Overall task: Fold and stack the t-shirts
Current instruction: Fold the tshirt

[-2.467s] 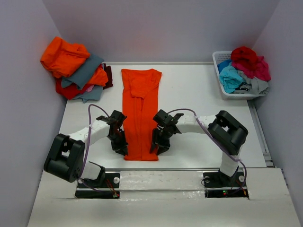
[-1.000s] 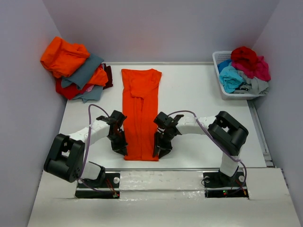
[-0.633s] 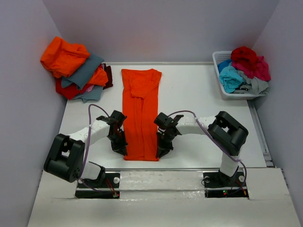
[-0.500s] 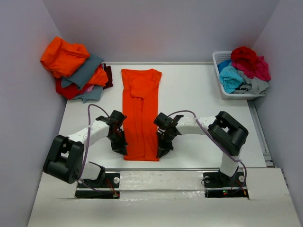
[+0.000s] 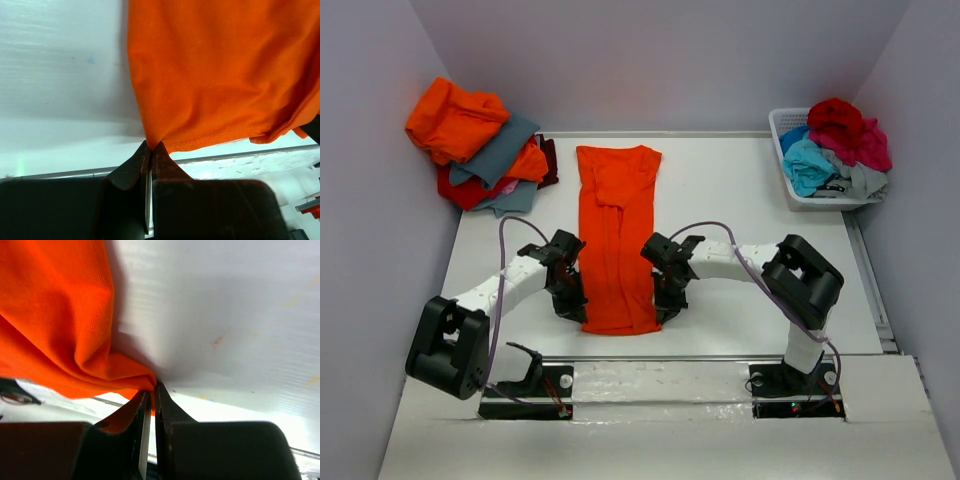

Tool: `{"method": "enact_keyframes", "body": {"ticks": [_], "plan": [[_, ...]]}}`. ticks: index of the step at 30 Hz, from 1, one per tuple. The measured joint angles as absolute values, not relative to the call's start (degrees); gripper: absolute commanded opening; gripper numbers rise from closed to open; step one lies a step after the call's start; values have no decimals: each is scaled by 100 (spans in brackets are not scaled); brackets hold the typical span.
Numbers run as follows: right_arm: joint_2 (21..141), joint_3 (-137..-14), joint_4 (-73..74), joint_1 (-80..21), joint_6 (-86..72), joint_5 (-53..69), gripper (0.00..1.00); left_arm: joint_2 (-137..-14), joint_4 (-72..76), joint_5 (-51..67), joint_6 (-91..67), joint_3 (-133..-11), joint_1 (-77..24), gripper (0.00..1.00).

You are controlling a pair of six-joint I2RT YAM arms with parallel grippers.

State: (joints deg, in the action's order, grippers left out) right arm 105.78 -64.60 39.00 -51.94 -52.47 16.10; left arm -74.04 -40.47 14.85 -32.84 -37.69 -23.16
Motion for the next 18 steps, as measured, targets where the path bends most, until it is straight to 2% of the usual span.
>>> {"method": "enact_keyframes", "body": {"ticks": [8, 18], "plan": [[10584, -7299, 4641, -5194, -5043, 1009, 13, -7323, -4082, 1391, -3249, -4200, -2316, 6], [10608, -8228, 5105, -5194, -4816, 816, 14, -7336, -4053, 1258, -3168, -4609, -2316, 6]]}}
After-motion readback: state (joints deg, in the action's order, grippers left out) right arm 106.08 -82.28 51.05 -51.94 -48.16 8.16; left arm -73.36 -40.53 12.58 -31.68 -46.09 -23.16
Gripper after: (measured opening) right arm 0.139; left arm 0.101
